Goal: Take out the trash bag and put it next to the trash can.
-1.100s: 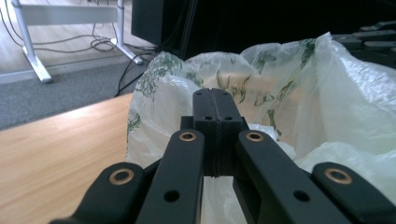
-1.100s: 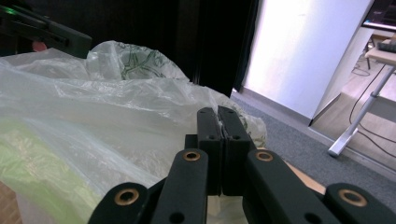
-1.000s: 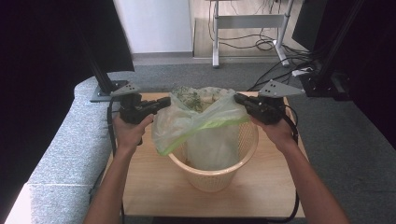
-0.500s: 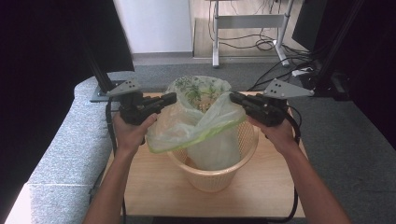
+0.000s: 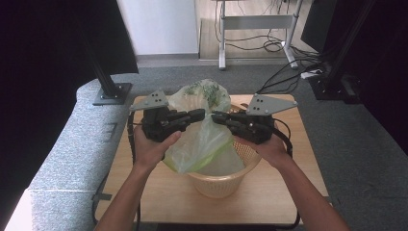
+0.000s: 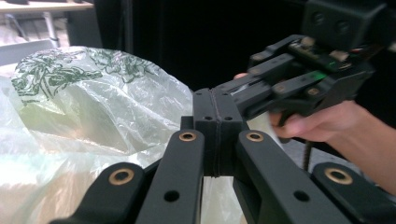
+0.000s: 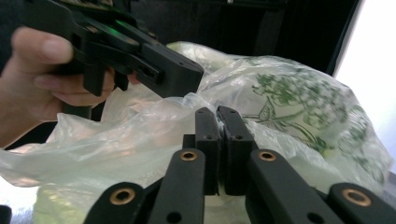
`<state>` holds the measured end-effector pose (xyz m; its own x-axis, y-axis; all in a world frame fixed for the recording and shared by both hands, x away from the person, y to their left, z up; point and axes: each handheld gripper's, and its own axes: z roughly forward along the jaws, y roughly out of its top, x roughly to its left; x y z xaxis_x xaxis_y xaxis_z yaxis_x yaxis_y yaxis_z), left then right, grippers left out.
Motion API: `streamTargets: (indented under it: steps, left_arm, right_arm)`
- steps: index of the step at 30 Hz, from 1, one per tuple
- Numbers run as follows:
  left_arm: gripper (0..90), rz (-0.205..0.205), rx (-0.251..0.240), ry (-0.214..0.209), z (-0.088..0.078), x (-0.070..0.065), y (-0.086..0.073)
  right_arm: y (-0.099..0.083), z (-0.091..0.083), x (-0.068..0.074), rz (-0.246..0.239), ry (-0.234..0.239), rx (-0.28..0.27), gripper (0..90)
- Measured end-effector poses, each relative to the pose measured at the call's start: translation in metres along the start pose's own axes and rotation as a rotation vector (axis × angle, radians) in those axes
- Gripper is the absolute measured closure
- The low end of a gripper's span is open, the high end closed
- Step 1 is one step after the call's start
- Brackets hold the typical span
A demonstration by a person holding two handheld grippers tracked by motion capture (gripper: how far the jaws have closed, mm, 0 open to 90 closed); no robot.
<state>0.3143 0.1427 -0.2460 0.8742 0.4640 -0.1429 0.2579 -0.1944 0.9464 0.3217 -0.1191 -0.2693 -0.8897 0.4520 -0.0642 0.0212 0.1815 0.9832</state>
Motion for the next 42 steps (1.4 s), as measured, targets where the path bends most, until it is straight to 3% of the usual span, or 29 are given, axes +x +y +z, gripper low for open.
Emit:
streamTargets:
  steps: [4,8,11,14,16,19,24,28,32,34,37,42]
  left_arm:
    - [90.0,-0.015,0.001,-0.018,0.001,0.000,-0.004]
    - [90.0,-0.031,0.003,-0.034,0.002,0.002,-0.007]
    - [90.0,-0.040,0.006,-0.045,0.004,0.002,-0.009]
    - [90.0,-0.047,0.007,-0.054,0.005,0.002,-0.010]
    - [90.0,-0.052,0.008,-0.060,0.005,0.003,-0.010]
    - [87.8,-0.056,0.003,-0.063,0.002,0.004,-0.010]
    - [69.3,-0.054,-0.053,0.007,-0.018,0.008,-0.008]
    - [50.3,-0.057,-0.102,0.097,-0.045,0.018,-0.011]
    - [38.7,-0.103,-0.116,0.177,-0.066,0.034,-0.023]
    - [36.9,-0.153,-0.114,0.180,-0.073,0.046,-0.033]
    - [33.8,-0.192,-0.091,0.163,-0.073,0.057,-0.045]
    - [28.0,-0.189,-0.065,0.133,-0.067,0.060,-0.057]
  right_arm:
    - [-0.004,0.009,0.001,0.017,0.039,0.023,73.3]
    - [-0.007,0.020,0.004,0.027,0.061,0.070,49.2]
    - [-0.008,0.028,0.007,0.012,0.044,0.100,45.9]
    - [-0.006,0.035,0.009,-0.019,0.052,0.109,57.9]
    - [-0.006,0.037,0.012,-0.053,0.046,0.113,74.8]
    - [-0.006,0.038,0.013,-0.056,0.020,0.132,87.3]
    - [-0.006,0.029,0.007,-0.059,-0.023,0.126,88.3]
    - [-0.001,0.012,0.000,-0.035,-0.042,0.080,88.3]
    - [0.008,-0.006,-0.007,-0.005,-0.064,0.019,88.2]
    - [0.013,-0.014,-0.010,0.016,-0.066,-0.020,88.2]
    - [0.022,-0.020,-0.013,0.019,-0.082,-0.037,88.2]
    - [0.033,-0.024,-0.013,0.007,-0.094,-0.052,88.2]
